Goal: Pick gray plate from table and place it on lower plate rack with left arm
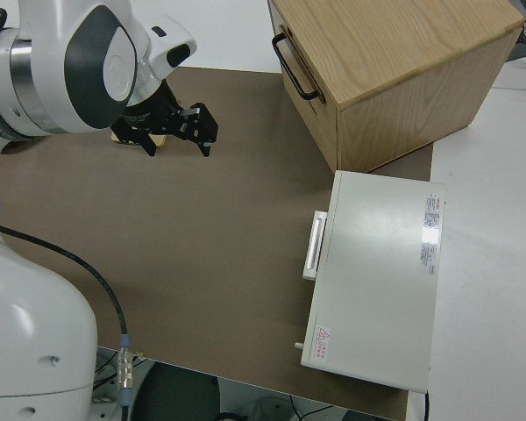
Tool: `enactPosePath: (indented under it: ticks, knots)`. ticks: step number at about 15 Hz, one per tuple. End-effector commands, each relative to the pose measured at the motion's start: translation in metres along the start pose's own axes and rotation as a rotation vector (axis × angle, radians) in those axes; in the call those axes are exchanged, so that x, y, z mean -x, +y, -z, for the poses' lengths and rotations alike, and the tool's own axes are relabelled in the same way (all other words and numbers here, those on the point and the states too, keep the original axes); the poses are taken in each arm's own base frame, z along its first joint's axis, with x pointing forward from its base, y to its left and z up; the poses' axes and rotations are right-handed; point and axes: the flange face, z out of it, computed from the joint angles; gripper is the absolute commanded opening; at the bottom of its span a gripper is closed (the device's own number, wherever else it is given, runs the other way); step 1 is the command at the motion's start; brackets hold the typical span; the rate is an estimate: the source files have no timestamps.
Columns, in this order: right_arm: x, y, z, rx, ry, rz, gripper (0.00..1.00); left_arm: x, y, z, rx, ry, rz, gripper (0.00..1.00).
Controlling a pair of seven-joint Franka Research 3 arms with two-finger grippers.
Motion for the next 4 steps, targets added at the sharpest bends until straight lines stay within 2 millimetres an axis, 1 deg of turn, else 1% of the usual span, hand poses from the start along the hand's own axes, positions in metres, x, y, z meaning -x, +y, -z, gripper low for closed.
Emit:
enactPosePath:
  ticks: [1, 4]
  knots:
    - [0.0024, 0.0009, 0.0028, -0.010, -0.005, -0.001, 0.990, 0.0074, 0.0011, 0.0058, 0.012, -0.018, -0.011, 1.00]
    - [0.0024, 0.0009, 0.0028, -0.010, -0.005, -0.001, 0.987, 0.0073, -0.0013, 0.0055, 0.013, -0.021, -0.014, 1.00]
